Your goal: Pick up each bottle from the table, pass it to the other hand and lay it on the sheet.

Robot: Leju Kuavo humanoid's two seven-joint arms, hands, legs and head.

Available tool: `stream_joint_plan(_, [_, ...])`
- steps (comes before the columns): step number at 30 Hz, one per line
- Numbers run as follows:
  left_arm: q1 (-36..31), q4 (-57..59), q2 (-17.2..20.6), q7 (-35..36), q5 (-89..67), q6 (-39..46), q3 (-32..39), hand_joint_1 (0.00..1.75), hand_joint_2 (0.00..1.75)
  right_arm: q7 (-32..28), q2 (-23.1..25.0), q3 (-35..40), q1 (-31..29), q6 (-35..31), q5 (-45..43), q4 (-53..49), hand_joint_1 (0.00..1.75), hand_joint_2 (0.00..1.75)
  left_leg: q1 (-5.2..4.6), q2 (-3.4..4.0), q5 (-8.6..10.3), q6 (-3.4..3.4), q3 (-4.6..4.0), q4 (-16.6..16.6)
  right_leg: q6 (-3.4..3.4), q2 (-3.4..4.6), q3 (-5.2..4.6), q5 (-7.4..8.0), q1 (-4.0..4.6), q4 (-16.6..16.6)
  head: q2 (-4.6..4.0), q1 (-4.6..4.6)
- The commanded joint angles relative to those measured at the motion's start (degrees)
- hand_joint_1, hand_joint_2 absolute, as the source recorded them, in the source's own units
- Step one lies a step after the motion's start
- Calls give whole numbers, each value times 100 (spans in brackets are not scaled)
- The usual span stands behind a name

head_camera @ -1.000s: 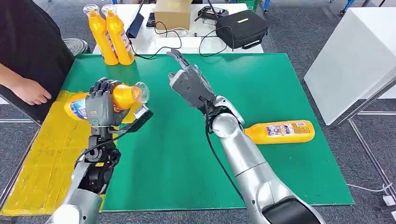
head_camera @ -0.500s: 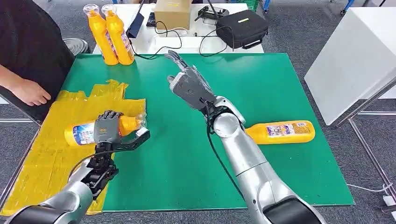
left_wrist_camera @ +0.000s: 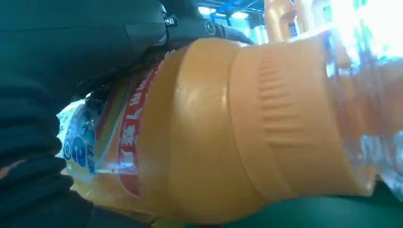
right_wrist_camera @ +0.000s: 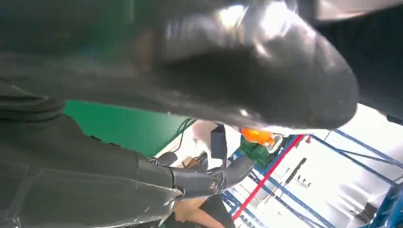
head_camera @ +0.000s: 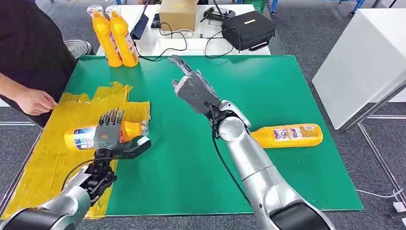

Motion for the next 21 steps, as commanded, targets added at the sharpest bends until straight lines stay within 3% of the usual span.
stream_joint_plan(1, [219,-102,-211,-1301,426,367,760,0,0,-76,-258,90,-363,-76,57,745,0,0,-4,0,-9,11,25,-2,-14,7,23,-8,-2,-1,0,0])
stream_joint_plan(7, [297,-425,-271,-1419,433,367,939,0,0,-105,-298,85,-335,-94,80,749,0,0,-2,-9,-6,10,16,1,-12,-6,17,-7,0,0,0,2])
stream_joint_plan(8, [445,-1000,-432,-2335,989,367,1528,0,0,-100,-326,86,-297,-120,117,700,0,0,-5,-12,-11,15,25,4,-18,-6,26,-13,-2,4,0,0])
stream_joint_plan(10, [441,-1537,-673,-3292,1646,367,2260,0,0,-83,-433,69,-193,-177,196,644,0,0,-3,-10,-4,9,13,0,-12,-7,15,-6,0,-2,0,0])
stream_joint_plan(12, [347,-2191,-853,-4737,3365,178,2602,0,0,-56,-599,8,-41,-292,355,558,0,0,0,-31,-4,12,9,6,-15,-27,18,-11,3,2,0,-2])
stream_joint_plan(14, [641,-3223,-776,-4367,3608,-318,2311,0,0,-113,-667,-105,30,-279,396,528,0,0,6,-37,2,8,-4,7,-9,-36,2,-7,8,-3,0,0])
stream_joint_plan(16, [692,-3324,-763,-4310,3610,-377,2273,0,0,-126,-664,-121,30,-273,406,526,0,0,4,-28,-4,14,0,10,-11,-29,8,-11,7,-1,0,2])
stream_joint_plan(18, [659,-3602,-824,-5118,4995,-867,2466,0,0,-59,-735,-154,96,-331,488,490,0,0,-1,-3,-12,14,13,9,-15,-1,10,-12,2,3,0,0])
stream_joint_plan(21, [596,-4407,-709,-5130,6372,-2095,2696,0,0,-162,-1041,-275,350,-482,599,427,0,0,8,-13,-1,6,-8,8,-10,-13,-6,-4,11,-1,0,-2])
